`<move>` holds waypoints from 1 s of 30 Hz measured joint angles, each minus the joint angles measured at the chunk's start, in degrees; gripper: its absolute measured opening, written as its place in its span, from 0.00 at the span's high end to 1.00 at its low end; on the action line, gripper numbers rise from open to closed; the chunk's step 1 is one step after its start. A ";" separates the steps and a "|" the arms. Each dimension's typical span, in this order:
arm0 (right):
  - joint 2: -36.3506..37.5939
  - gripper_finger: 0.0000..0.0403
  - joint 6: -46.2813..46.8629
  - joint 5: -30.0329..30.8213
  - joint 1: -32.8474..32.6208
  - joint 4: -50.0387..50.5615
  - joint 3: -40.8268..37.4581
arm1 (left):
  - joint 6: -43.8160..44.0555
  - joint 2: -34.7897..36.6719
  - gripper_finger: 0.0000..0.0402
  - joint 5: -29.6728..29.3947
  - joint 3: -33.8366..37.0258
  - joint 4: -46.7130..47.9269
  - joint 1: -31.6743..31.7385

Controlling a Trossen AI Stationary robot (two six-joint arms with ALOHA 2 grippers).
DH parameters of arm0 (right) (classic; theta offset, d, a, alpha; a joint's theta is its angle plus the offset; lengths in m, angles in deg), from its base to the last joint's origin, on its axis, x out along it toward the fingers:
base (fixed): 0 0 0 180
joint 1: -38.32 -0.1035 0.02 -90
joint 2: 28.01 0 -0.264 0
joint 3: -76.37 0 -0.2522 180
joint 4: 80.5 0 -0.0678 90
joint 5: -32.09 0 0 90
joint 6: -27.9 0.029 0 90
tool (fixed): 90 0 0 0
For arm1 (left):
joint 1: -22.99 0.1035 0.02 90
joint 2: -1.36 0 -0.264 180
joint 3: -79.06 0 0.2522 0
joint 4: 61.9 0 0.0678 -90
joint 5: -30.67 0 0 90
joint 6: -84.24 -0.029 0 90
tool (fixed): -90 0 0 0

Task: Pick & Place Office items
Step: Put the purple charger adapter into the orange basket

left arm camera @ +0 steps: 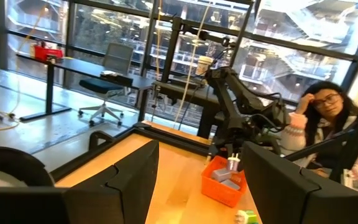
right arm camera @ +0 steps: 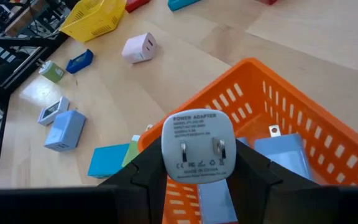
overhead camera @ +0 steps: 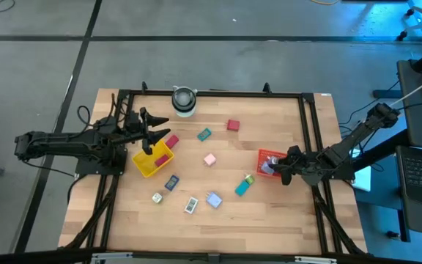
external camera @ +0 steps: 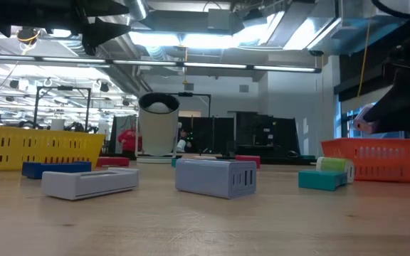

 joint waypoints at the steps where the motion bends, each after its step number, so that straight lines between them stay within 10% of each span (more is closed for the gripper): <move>1: 0.00 0.68 -0.10 -0.39 0.55 -0.02 0.00 | -0.38 -0.30 0.44 -0.33 0.01 -0.06 0.00; 30: -0.76 0.68 -12.67 -16.68 17.84 -6.32 0.00 | -1.57 -1.47 0.44 -1.02 0.00 -0.42 0.11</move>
